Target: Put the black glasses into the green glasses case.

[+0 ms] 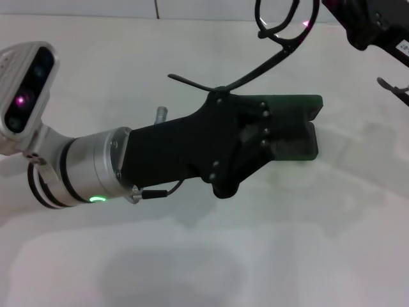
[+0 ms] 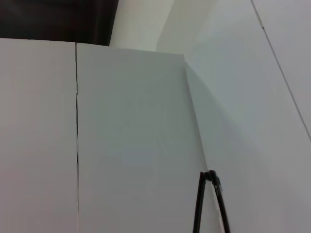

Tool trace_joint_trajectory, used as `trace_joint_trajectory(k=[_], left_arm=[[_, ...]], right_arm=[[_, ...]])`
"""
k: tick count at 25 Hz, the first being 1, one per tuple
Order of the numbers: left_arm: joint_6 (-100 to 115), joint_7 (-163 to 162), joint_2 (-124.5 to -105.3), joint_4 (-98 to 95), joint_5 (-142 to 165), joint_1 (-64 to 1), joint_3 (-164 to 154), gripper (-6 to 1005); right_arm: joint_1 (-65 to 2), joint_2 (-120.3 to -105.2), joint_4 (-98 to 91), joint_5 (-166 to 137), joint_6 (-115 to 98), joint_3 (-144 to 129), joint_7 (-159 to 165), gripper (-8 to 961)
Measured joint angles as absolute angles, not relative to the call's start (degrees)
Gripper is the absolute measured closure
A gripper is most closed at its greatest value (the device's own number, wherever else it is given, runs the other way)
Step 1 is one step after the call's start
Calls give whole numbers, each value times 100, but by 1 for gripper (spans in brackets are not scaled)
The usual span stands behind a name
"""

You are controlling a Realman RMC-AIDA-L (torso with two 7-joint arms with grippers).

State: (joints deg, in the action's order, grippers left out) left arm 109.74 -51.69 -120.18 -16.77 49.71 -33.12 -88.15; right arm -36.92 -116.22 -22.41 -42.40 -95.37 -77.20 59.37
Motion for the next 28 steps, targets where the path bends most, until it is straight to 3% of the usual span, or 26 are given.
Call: trace_joint_trajectory(k=[28], left_arm=[[10502, -5348, -12041, -1269, 3835, -3222, -8817, 972]], right_arm=[[-3934, -11595, -2233, -4340, -8871, -9007, 5875, 892]])
